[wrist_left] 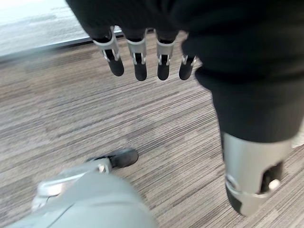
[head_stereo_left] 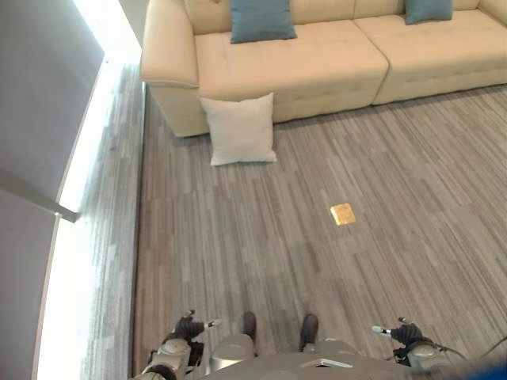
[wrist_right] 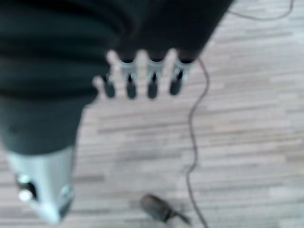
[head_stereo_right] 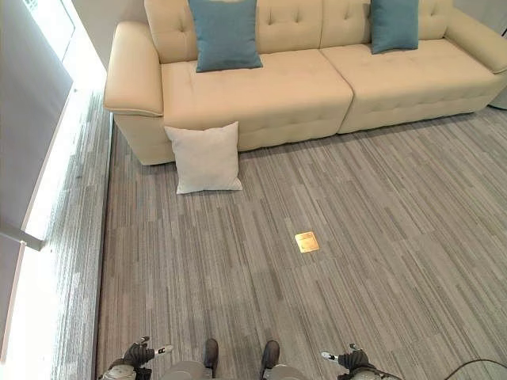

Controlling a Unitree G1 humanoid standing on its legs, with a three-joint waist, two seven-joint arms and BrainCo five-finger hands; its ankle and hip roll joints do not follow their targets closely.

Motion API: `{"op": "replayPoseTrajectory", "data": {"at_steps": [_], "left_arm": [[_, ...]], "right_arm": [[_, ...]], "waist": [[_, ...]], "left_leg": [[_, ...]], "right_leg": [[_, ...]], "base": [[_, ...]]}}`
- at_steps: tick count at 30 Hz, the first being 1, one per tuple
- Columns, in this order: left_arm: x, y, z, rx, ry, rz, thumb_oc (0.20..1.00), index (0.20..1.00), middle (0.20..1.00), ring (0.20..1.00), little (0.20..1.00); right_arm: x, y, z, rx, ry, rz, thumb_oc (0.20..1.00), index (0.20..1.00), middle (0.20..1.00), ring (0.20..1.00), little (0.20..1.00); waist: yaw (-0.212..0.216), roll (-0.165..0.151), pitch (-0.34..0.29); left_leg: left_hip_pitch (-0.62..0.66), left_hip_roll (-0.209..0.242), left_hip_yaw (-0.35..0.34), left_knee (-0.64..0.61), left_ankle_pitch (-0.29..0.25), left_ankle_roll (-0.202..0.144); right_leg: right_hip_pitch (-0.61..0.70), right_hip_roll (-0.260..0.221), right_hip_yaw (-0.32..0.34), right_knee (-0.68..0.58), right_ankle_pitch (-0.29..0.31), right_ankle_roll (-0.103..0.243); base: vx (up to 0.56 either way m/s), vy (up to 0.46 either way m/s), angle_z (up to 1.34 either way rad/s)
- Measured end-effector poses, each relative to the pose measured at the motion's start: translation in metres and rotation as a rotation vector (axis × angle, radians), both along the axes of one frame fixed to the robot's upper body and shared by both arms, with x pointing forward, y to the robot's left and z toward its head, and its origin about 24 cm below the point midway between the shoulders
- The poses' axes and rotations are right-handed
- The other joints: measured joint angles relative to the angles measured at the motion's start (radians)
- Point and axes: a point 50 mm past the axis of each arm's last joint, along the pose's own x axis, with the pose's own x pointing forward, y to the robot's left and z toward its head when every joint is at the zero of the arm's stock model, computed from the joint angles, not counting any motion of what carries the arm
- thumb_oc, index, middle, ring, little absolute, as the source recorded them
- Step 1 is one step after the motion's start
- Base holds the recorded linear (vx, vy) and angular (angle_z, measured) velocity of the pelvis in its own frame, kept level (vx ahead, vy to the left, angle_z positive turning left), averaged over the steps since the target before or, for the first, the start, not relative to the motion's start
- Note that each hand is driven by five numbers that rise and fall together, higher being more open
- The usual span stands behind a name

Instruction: Pick up all the scattered cushions and arrange them neatly on the sofa.

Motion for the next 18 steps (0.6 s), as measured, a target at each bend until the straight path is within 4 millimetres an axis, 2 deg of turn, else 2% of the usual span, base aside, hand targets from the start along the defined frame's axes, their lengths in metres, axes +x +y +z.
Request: {"op": "replayPoseTrajectory", "data": {"at_steps": [3,7,10,15,18], "left_arm": [[-0.013,0.006,-0.002,0.013,0.031,0.009,1.000,1.000,1.000,1.000,1.000],[-0.022,0.004,-0.004,0.005,0.051,0.014,1.000,1.000,1.000,1.000,1.000],[-0.032,0.004,-0.006,0.013,0.082,0.001,1.000,1.000,1.000,1.000,1.000],[-0.044,0.005,-0.008,0.015,0.117,0.003,1.000,1.000,1.000,1.000,1.000],[-0.043,0.006,-0.008,0.018,0.118,0.006,1.000,1.000,1.000,1.000,1.000]], "right_arm": [[-0.005,0.005,-0.003,0.013,0.014,0.003,1.000,1.000,1.000,1.000,1.000],[-0.007,0.006,-0.003,0.014,0.016,0.008,1.000,1.000,1.000,1.000,1.000],[-0.009,0.005,-0.004,0.011,0.024,0.012,1.000,1.000,1.000,1.000,1.000],[-0.010,0.004,-0.004,0.008,0.030,0.014,1.000,1.000,1.000,1.000,1.000],[-0.009,0.005,-0.004,0.005,0.031,0.026,1.000,1.000,1.000,1.000,1.000]], "waist": [[0.002,-0.001,-0.040],[0.002,0.012,-0.083],[0.002,0.024,-0.093],[0.007,0.020,-0.105],[0.021,0.016,-0.102]], "left_leg": [[0.025,-0.003,0.017,-0.016,-0.001,0.009],[0.031,-0.003,0.019,-0.017,-0.004,0.011],[0.034,0.004,0.019,-0.022,-0.010,0.003],[0.037,0.008,0.016,-0.017,-0.006,0.007],[0.040,0.003,0.016,-0.017,-0.006,0.007]], "right_leg": [[0.009,-0.001,0.018,0.000,-0.001,0.006],[0.013,-0.004,0.020,0.000,0.000,0.009],[0.021,0.001,0.023,-0.004,-0.007,0.013],[0.021,0.006,0.022,-0.005,-0.007,0.012],[0.017,0.004,0.021,-0.004,-0.005,0.009]], "base": [[0.03,0.016,-0.14],[0.03,0.018,-0.04],[0.06,0.018,-0.02],[0.01,0.003,0.00],[0.00,0.047,-0.01]]}}
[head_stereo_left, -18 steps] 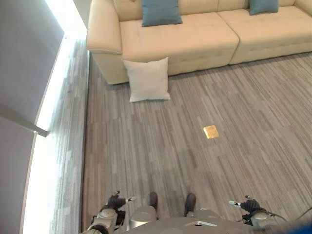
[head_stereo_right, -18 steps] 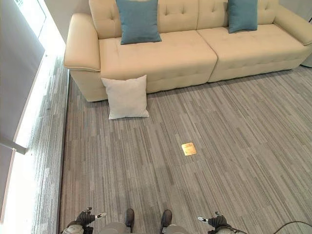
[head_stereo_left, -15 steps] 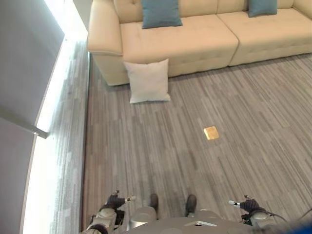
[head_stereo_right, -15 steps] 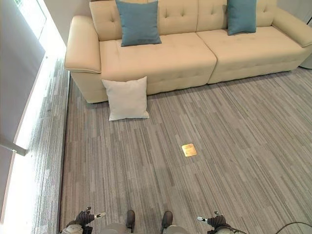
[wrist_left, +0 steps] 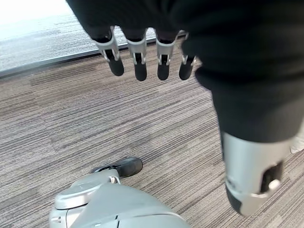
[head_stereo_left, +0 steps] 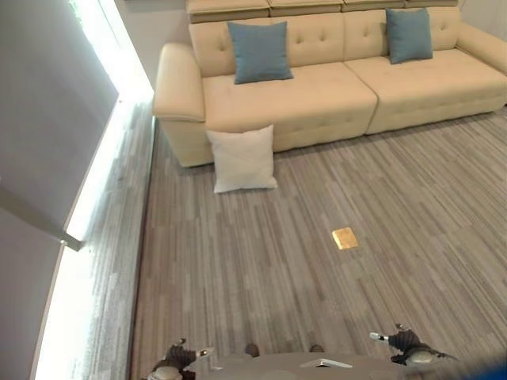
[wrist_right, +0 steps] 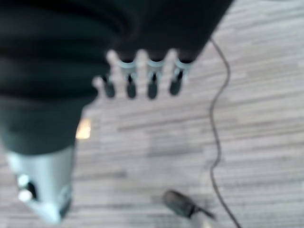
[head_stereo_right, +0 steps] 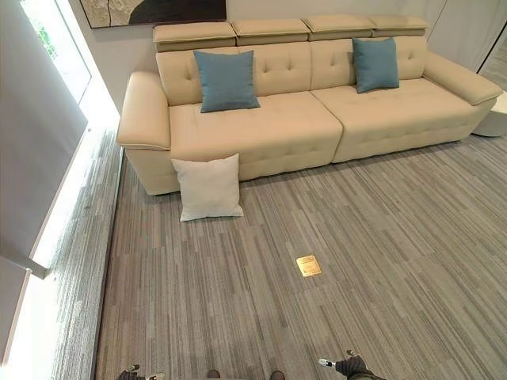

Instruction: Pick up all the scattered cushions and arrange them neatly on the sofa.

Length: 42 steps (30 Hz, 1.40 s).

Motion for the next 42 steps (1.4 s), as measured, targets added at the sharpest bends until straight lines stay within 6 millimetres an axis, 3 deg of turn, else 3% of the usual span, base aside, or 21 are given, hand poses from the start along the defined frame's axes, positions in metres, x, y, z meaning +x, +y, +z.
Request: {"op": "replayPoseTrajectory", "data": {"at_steps": [6,8,9,10,11,13,14,16,17,19,20,23,26,29,31,33,35,37,39,41,42], "left_arm": [[0.022,0.005,0.005,0.015,-0.048,-0.016,1.000,1.000,1.000,1.000,1.000],[0.035,0.004,0.008,0.017,-0.074,-0.032,1.000,1.000,1.000,1.000,1.000],[0.045,0.003,0.010,0.019,-0.095,-0.040,1.000,1.000,1.000,1.000,1.000],[0.054,0.005,0.013,0.028,-0.113,-0.055,1.000,1.000,1.000,1.000,1.000],[0.056,0.010,0.015,0.041,-0.121,-0.056,1.000,1.000,1.000,1.000,1.000],[0.051,0.002,0.011,0.018,-0.101,-0.052,1.000,1.000,1.000,1.000,1.000],[0.050,-0.004,0.009,0.005,-0.087,-0.048,1.000,1.000,1.000,1.000,1.000],[0.045,-0.007,0.007,-0.004,-0.076,-0.047,1.000,1.000,1.000,1.000,1.000],[0.040,-0.005,0.006,0.000,-0.076,-0.048,1.000,1.000,1.000,1.000,1.000],[0.044,-0.005,0.007,-0.001,-0.084,-0.049,1.000,1.000,1.000,1.000,1.000],[0.046,-0.004,0.008,0.003,-0.093,-0.051,1.000,1.000,1.000,1.000,1.000],[0.048,-0.001,0.010,0.012,-0.097,-0.058,1.000,1.000,1.000,1.000,1.000],[0.056,0.000,0.013,0.021,-0.119,-0.091,1.000,1.000,1.000,1.000,1.000],[0.061,0.001,0.015,0.021,-0.134,-0.093,1.000,1.000,1.000,1.000,1.000],[0.059,0.001,0.014,0.022,-0.131,-0.087,1.000,1.000,1.000,1.000,1.000],[0.048,0.003,0.011,0.017,-0.106,-0.052,1.000,1.000,1.000,1.000,1.000],[0.037,0.003,0.008,0.006,-0.076,-0.047,1.000,1.000,1.000,1.000,1.000],[0.039,0.003,0.008,0.009,-0.076,-0.052,1.000,1.000,1.000,1.000,1.000],[0.047,0.004,0.011,0.013,-0.097,-0.062,1.000,1.000,1.000,1.000,1.000],[0.054,0.008,0.014,0.030,-0.108,-0.091,1.000,1.000,1.000,1.000,1.000],[0.058,0.009,0.016,0.034,-0.119,-0.094,1.000,1.000,1.000,1.000,1.000]], "right_arm": [[0.032,0.007,0.007,-0.002,-0.061,0.065,1.000,1.000,1.000,1.000,1.000],[0.041,0.008,0.010,-0.003,-0.082,0.082,1.000,1.000,1.000,1.000,1.000],[0.047,0.009,0.012,-0.005,-0.097,0.096,1.000,1.000,1.000,1.000,1.000],[0.053,0.016,0.013,0.006,-0.117,0.129,1.000,1.000,1.000,1.000,1.000],[0.046,0.023,0.008,0.032,-0.099,0.135,1.000,1.000,1.000,1.000,1.000],[0.042,0.025,0.007,0.035,-0.096,0.145,1.000,1.000,1.000,1.000,1.000],[0.039,0.025,0.006,0.037,-0.092,0.142,1.000,1.000,1.000,1.000,1.000],[0.021,0.023,0.001,0.039,-0.047,0.126,1.000,1.000,1.000,1.000,1.000],[0.007,0.019,-0.002,0.037,-0.011,0.102,1.000,1.000,1.000,1.000,1.000],[0.017,0.015,0.002,0.027,-0.048,0.097,1.000,1.000,1.000,1.000,1.000],[0.029,0.014,0.006,0.025,-0.089,0.103,1.000,1.000,1.000,1.000,1.000],[0.048,0.016,0.012,0.027,-0.143,0.114,1.000,1.000,1.000,1.000,1.000],[0.057,0.019,0.015,0.033,-0.170,0.119,1.000,1.000,1.000,1.000,1.000],[0.061,0.014,0.018,0.013,-0.174,0.114,1.000,1.000,1.000,1.000,1.000],[0.060,0.014,0.017,0.017,-0.170,0.106,1.000,1.000,1.000,1.000,1.000],[0.056,0.016,0.015,0.025,-0.159,0.104,1.000,1.000,1.000,1.000,1.000],[0.034,0.014,0.008,0.026,-0.103,0.090,1.000,1.000,1.000,1.000,1.000],[0.028,0.017,0.005,0.037,-0.089,0.088,1.000,1.000,1.000,1.000,1.000],[0.027,0.018,0.005,0.037,-0.090,0.100,1.000,1.000,1.000,1.000,1.000],[0.035,0.021,0.007,0.048,-0.120,0.109,1.000,1.000,1.000,1.000,1.000],[0.037,0.021,0.008,0.050,-0.125,0.111,1.000,1.000,1.000,1.000,1.000]], "waist": [[0.048,-0.074,0.068],[0.054,-0.056,0.094],[0.038,-0.037,0.113],[0.012,-0.026,0.133],[0.001,-0.051,0.124],[-0.024,-0.059,0.120],[-0.044,-0.059,0.119],[-0.059,-0.051,0.108],[-0.052,-0.068,0.074],[-0.044,-0.061,0.071],[-0.035,-0.073,0.076],[-0.016,-0.091,0.084],[-0.014,-0.140,0.120],[-0.016,-0.125,0.138],[-0.015,-0.105,0.145],[-0.023,-0.095,0.138],[-0.023,-0.065,0.103],[-0.029,-0.056,0.088],[-0.034,-0.069,0.072],[-0.045,-0.075,0.068],[-0.043,-0.070,0.071]], "left_leg": [[-0.065,-0.027,0.003,0.052,-0.031,0.021],[-0.048,-0.044,0.008,0.027,-0.016,0.057],[-0.045,-0.043,0.004,0.028,-0.028,0.078],[-0.026,-0.060,-0.028,0.033,-0.034,0.098],[0.000,-0.100,-0.049,0.020,-0.046,0.119],[0.008,-0.125,-0.093,0.032,-0.074,0.143],[0.012,-0.133,-0.133,0.052,-0.095,0.128],[0.065,-0.135,-0.223,0.055,-0.135,0.085],[0.127,-0.150,-0.279,0.060,-0.156,0.057],[0.048,-0.162,-0.256,0.246,-0.197,-0.001],[-0.085,-0.173,-0.177,0.481,-0.234,-0.038],[-0.186,-0.122,-0.099,0.539,-0.244,-0.026],[-0.283,-0.074,-0.076,0.320,-0.180,-0.029],[-0.361,-0.073,-0.074,0.196,-0.046,-0.033],[-0.362,-0.062,-0.069,0.161,0.003,-0.017],[-0.322,-0.077,-0.050,0.148,0.039,0.029],[-0.205,-0.067,-0.040,0.068,0.100,0.088],[-0.144,-0.061,-0.038,0.030,0.095,0.106],[-0.119,-0.087,-0.032,0.027,0.055,0.148],[-0.090,-0.115,-0.026,0.025,0.049,0.154],[-0.082,-0.115,-0.025,0.024,0.036,0.161]], "right_leg": [[-0.055,-0.024,0.007,0.030,0.017,0.017],[-0.139,-0.056,0.013,0.204,-0.003,0.049],[-0.212,-0.074,0.018,0.371,-0.008,0.067],[-0.333,-0.086,0.075,0.608,-0.068,0.125],[-0.378,-0.044,0.127,0.597,-0.101,0.103],[-0.431,0.077,0.166,0.364,-0.092,0.055],[-0.436,0.111,0.169,0.264,-0.074,0.053],[-0.393,0.142,0.163,0.241,-0.032,-0.003],[-0.290,0.138,0.137,0.193,0.049,-0.139],[-0.225,0.127,0.114,0.126,0.056,-0.164],[-0.191,0.114,0.112,0.083,0.056,-0.166],[-0.129,0.120,0.113,0.047,0.036,-0.180],[-0.041,0.122,0.116,0.004,-0.012,-0.134],[0.000,0.142,0.141,0.004,-0.053,-0.113],[0.032,0.157,0.170,0.004,-0.067,-0.112],[0.082,0.156,0.184,0.005,-0.096,-0.071],[0.121,0.171,0.189,0.065,-0.142,-0.015],[0.050,0.162,0.167,0.265,-0.215,0.033],[-0.020,0.103,0.132,0.421,-0.270,0.046],[-0.101,0.042,0.106,0.613,-0.308,0.091],[-0.135,0.029,0.106,0.640,-0.309,0.091]], "base": [[0.01,0.141,-0.04],[0.05,0.226,-0.16],[0.18,0.157,0.26],[0.32,0.044,0.42],[0.42,-0.004,0.65],[0.44,-0.118,0.71],[0.35,-0.184,1.01],[0.33,-0.234,1.72],[0.30,-0.244,1.77],[0.15,-0.130,1.04],[0.11,-0.070,0.56],[0.14,-0.038,0.17],[0.19,0.037,0.05],[0.21,0.106,-0.29],[0.22,0.124,-0.65],[0.24,0.188,-0.65],[0.19,0.192,-0.53],[0.09,0.142,-0.23],[0.08,0.105,-0.11],[0.09,0.064,0.04],[0.14,0.065,0.03]]}}
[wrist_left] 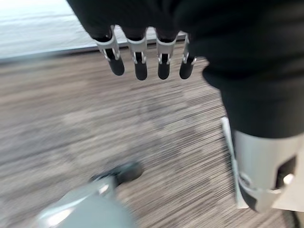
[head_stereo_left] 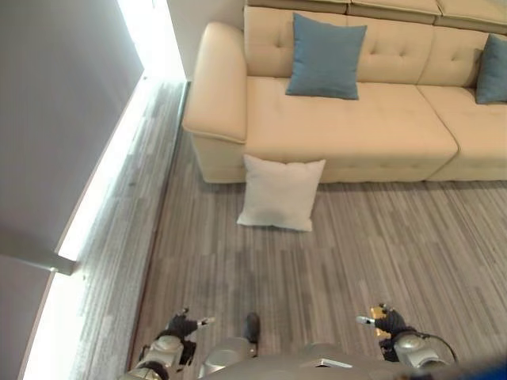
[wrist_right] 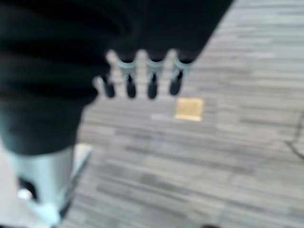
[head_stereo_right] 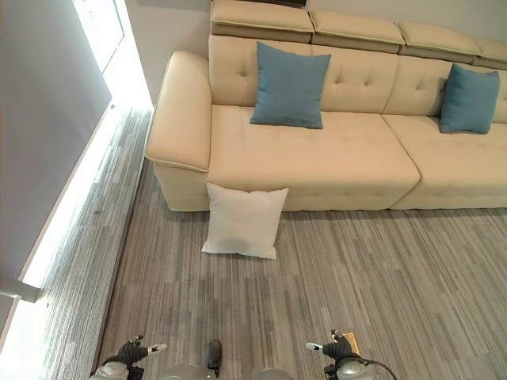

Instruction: Pick up all the scattered cushions and arrange them neatly on the sofa.

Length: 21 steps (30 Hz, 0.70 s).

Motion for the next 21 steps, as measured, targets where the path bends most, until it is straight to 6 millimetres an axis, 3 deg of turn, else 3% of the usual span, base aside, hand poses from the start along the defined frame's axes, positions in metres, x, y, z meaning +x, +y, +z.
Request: {"op": "replayPoseTrajectory", "data": {"at_steps": [1,4,6,9,11,13,14,15,18,19,20,21], "left_arm": [[0.002,0.001,0.001,0.002,-0.003,0.000,1.000,1.000,1.000,1.000,1.000],[0.000,0.000,0.000,0.002,0.006,0.002,1.000,1.000,1.000,1.000,1.000],[-0.010,0.002,-0.003,0.003,0.034,0.011,1.000,1.000,1.000,1.000,1.000],[-0.021,0.003,-0.006,0.004,0.068,0.021,1.000,1.000,1.000,1.000,1.000],[-0.026,0.003,-0.007,0.004,0.079,0.024,1.000,1.000,1.000,1.000,1.000],[-0.033,0.003,-0.009,0.003,0.095,0.026,1.000,1.000,1.000,1.000,1.000],[-0.032,0.001,-0.009,-0.001,0.092,0.023,1.000,1.000,1.000,1.000,1.000],[-0.032,0.000,-0.009,-0.004,0.093,0.023,1.000,1.000,1.000,1.000,1.000],[-0.025,-0.003,-0.008,-0.013,0.076,0.019,1.000,1.000,1.000,1.000,1.000],[-0.013,-0.005,-0.006,-0.019,0.045,0.012,1.000,1.000,1.000,1.000,1.000],[-0.012,-0.006,-0.006,-0.020,0.041,0.011,1.000,1.000,1.000,1.000,1.000],[-0.013,-0.005,-0.006,-0.018,0.043,0.012,1.000,1.000,1.000,1.000,1.000]], "right_arm": [[0.007,0.002,0.002,0.004,-0.021,0.007,1.000,1.000,1.000,1.000,1.000],[0.014,0.005,0.005,0.014,-0.051,0.019,1.000,1.000,1.000,1.000,1.000],[0.023,0.007,0.008,0.019,-0.075,0.033,1.000,1.000,1.000,1.000,1.000],[0.015,0.006,0.005,0.016,-0.048,0.029,1.000,1.000,1.000,1.000,1.000],[0.006,0.005,0.003,0.015,-0.026,0.023,1.000,1.000,1.000,1.000,1.000],[0.000,0.004,0.000,0.013,-0.008,0.017,1.000,1.000,1.000,1.000,1.000],[-0.002,0.002,0.000,0.011,-0.005,0.009,1.000,1.000,1.000,1.000,1.000],[-0.004,0.001,0.000,0.011,0.000,0.005,1.000,1.000,1.000,1.000,1.000],[-0.004,0.000,0.000,0.010,-0.004,0.000,1.000,1.000,1.000,1.000,1.000],[0.003,-0.002,0.003,0.003,-0.022,0.008,1.000,1.000,1.000,1.000,1.000],[0.009,-0.001,0.005,0.003,-0.037,0.013,1.000,1.000,1.000,1.000,1.000],[0.013,0.000,0.006,0.009,-0.050,0.013,1.000,1.000,1.000,1.000,1.000]], "waist": [[0.003,0.008,0.005],[0.003,0.028,0.017],[-0.007,0.027,0.017],[-0.024,0.005,0.016],[-0.027,-0.005,0.005],[-0.029,-0.015,-0.006],[-0.029,-0.016,-0.007],[-0.029,-0.015,-0.006],[-0.022,-0.021,0.002],[0.003,-0.029,0.019],[0.007,-0.018,0.026],[0.003,-0.031,0.037]], "left_leg": [[0.011,0.000,0.002,0.000,-0.004,0.002],[0.057,0.004,-0.003,-0.002,-0.053,-0.034],[0.071,0.002,0.012,-0.006,-0.068,-0.048],[0.115,-0.009,0.005,-0.021,-0.093,-0.056],[0.142,-0.010,0.001,-0.021,-0.117,-0.060],[0.159,-0.008,-0.026,0.002,-0.142,-0.075],[0.161,0.004,-0.032,0.018,-0.153,-0.095],[0.153,0.014,-0.035,0.051,-0.162,-0.112],[0.030,0.013,-0.019,0.323,-0.199,-0.173],[-0.114,0.018,-0.025,0.606,-0.205,-0.198],[-0.149,0.034,-0.024,0.679,-0.212,-0.202],[-0.166,0.048,-0.025,0.671,-0.218,-0.204]], "right_leg": [[-0.034,-0.015,0.000,0.035,0.000,0.000],[-0.104,-0.061,-0.016,-0.012,0.006,-0.010],[-0.175,-0.074,-0.050,-0.183,0.067,-0.006],[-0.223,-0.063,-0.050,-0.346,0.200,-0.009],[-0.213,-0.049,-0.052,-0.351,0.232,-0.016],[-0.171,-0.034,-0.050,-0.368,0.267,-0.057],[-0.138,-0.020,-0.054,-0.410,0.324,-0.096],[-0.103,-0.008,-0.062,-0.453,0.343,-0.132],[-0.026,-0.011,-0.080,-0.556,0.367,-0.168],[0.002,-0.008,-0.075,-0.585,0.356,-0.197],[0.023,0.002,-0.079,-0.595,0.355,-0.210],[0.040,0.007,-0.086,-0.602,0.340,-0.227]], "base": [[0.16,0.019,-0.01],[0.21,-0.011,-0.11],[0.21,-0.043,-0.13],[0.21,-0.105,0.09],[0.19,-0.121,0.14],[0.14,-0.122,0.26],[0.11,-0.142,0.42],[0.06,-0.138,0.39],[0.04,-0.124,0.25],[0.15,-0.074,-0.07],[0.17,-0.029,-0.08],[0.19,0.020,0.18]]}}
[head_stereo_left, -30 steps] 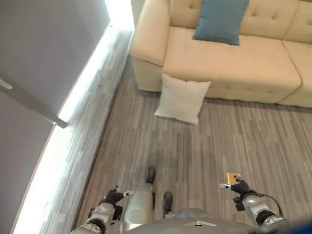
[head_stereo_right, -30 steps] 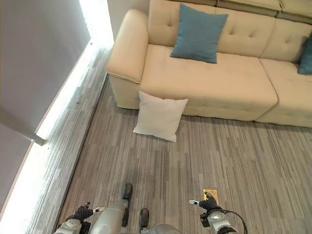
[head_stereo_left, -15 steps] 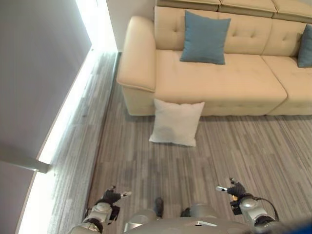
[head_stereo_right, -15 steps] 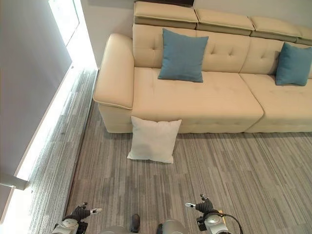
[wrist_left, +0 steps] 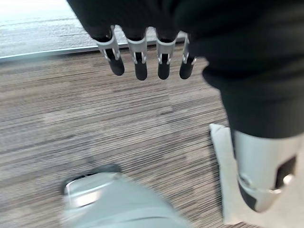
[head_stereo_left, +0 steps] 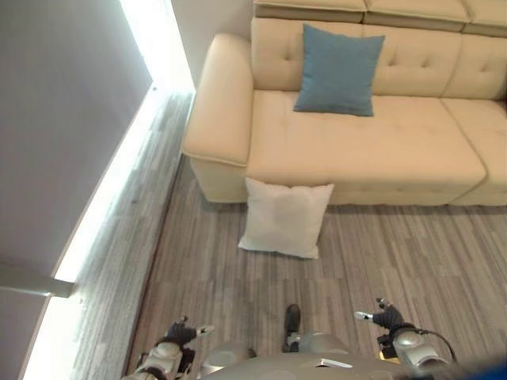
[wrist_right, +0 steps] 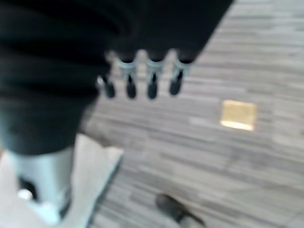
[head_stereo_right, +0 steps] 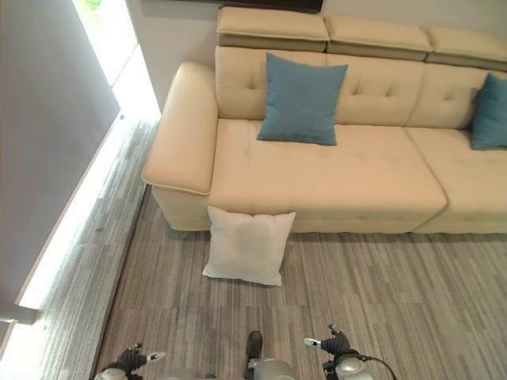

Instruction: Pick up all the scattered cushions and arrange them neatly on the sofa.

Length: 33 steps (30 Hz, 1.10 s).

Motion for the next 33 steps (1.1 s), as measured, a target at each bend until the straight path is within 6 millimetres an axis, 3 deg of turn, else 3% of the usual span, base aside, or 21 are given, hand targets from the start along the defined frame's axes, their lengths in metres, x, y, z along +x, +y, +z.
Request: {"op": "replayPoseTrajectory", "data": {"at_steps": [3,6,8,10,11,13,18,22,25,29,31,33], "left_arm": [[0.017,0.001,0.007,0.003,-0.060,-0.017,1.000,1.000,1.000,1.000,1.000],[0.020,-0.003,0.006,-0.010,-0.064,-0.019,1.000,1.000,1.000,1.000,1.000],[0.021,-0.005,0.006,-0.032,-0.072,-0.022,1.000,1.000,1.000,1.000,1.000],[0.017,-0.006,0.005,-0.039,-0.065,-0.019,1.000,1.000,1.000,1.000,1.000],[0.014,-0.007,0.004,-0.043,-0.064,-0.020,1.000,1.000,1.000,1.000,1.000],[0.025,-0.002,0.009,-0.027,-0.093,-0.029,1.000,1.000,1.000,1.000,1.000],[0.030,0.015,0.016,0.020,-0.112,-0.031,1.000,1.000,1.000,1.000,1.000],[0.028,0.021,0.017,0.035,-0.103,-0.028,1.000,1.000,1.000,1.000,1.000],[0.025,0.017,0.015,0.025,-0.097,-0.027,1.000,1.000,1.000,1.000,1.000],[0.018,0.015,0.012,0.019,-0.075,-0.020,1.000,1.000,1.000,1.000,1.000],[0.020,0.013,0.012,0.014,-0.084,-0.023,1.000,1.000,1.000,1.000,1.000],[0.020,0.012,0.012,0.011,-0.089,-0.025,1.000,1.000,1.000,1.000,1.000]], "right_arm": [[0.012,0.000,0.005,-0.002,-0.032,0.007,1.000,1.000,1.000,1.000,1.000],[0.024,-0.001,0.010,-0.013,-0.066,0.005,1.000,1.000,1.000,1.000,1.000],[0.022,-0.006,0.011,-0.029,-0.065,0.002,1.000,1.000,1.000,1.000,1.000],[0.015,-0.011,0.010,-0.037,-0.059,0.000,1.000,1.000,1.000,1.000,1.000],[0.010,-0.015,0.010,-0.047,-0.047,-0.003,1.000,1.000,1.000,1.000,1.000],[0.006,-0.011,0.007,-0.038,-0.033,0.008,1.000,1.000,1.000,1.000,1.000],[0.014,-0.004,0.008,-0.020,-0.053,0.026,1.000,1.000,1.000,1.000,1.000],[0.030,0.005,0.015,0.002,-0.107,0.047,1.000,1.000,1.000,1.000,1.000],[0.026,0.007,0.012,0.009,-0.095,0.046,1.000,1.000,1.000,1.000,1.000],[0.023,0.008,0.011,0.011,-0.085,0.047,1.000,1.000,1.000,1.000,1.000],[0.017,0.007,0.008,0.010,-0.070,0.041,1.000,1.000,1.000,1.000,1.000],[0.016,0.007,0.008,0.010,-0.069,0.041,1.000,1.000,1.000,1.000,1.000]], "waist": [[-0.001,-0.022,0.028],[-0.003,-0.009,0.056],[-0.005,0.024,0.067],[-0.006,0.047,0.056],[-0.010,0.067,0.045],[-0.011,0.065,0.045],[0.002,0.034,0.030],[0.008,0.033,0.033],[0.001,0.032,0.035],[-0.012,0.015,0.038],[-0.011,0.004,0.037],[-0.006,0.011,0.037]], "left_leg": [[-0.037,0.031,0.000,-0.294,0.026,0.002],[-0.055,0.061,-0.025,-0.525,0.153,-0.019],[-0.061,0.072,-0.024,-0.525,0.209,-0.011],[-0.036,0.067,-0.023,-0.508,0.213,-0.001],[-0.004,0.066,-0.023,-0.531,0.235,0.028],[0.035,0.020,0.008,-0.569,0.230,0.092],[0.084,-0.021,0.020,-0.566,0.187,0.119],[0.100,-0.007,0.046,-0.566,0.162,0.152],[0.116,-0.006,0.050,-0.573,0.156,0.153],[0.127,-0.009,0.043,-0.596,0.160,0.132],[0.126,-0.008,0.025,-0.589,0.154,0.113],[0.110,0.021,0.019,-0.567,0.143,0.089]], "right_leg": [[0.031,0.012,0.002,-0.033,-0.027,0.002],[0.063,0.039,0.012,-0.033,-0.054,0.038],[0.106,0.055,0.024,-0.033,-0.071,0.036],[0.134,0.054,0.038,-0.032,-0.096,0.052],[0.140,0.054,0.048,-0.011,-0.118,0.067],[0.086,-0.004,0.079,0.130,-0.187,0.119],[0.039,-0.065,0.107,0.289,-0.250,0.171],[-0.109,-0.085,0.129,0.529,-0.275,0.209],[-0.123,-0.120,0.122,0.387,-0.255,0.211],[-0.139,-0.122,0.125,0.178,-0.142,0.226],[-0.128,-0.122,0.125,0.160,-0.046,0.210],[-0.123,-0.089,0.121,0.139,-0.036,0.182]], "base": [[0.17,0.081,0.10],[0.15,0.105,-0.16],[0.21,0.217,-0.34],[0.13,0.201,-0.28],[0.13,0.243,-0.25],[0.16,0.250,-0.16],[0.07,0.113,-0.05],[0.06,0.026,-0.27],[0.10,-0.044,-0.07],[0.07,-0.086,0.06],[0.03,-0.099,0.30],[0.03,-0.114,0.06]]}}
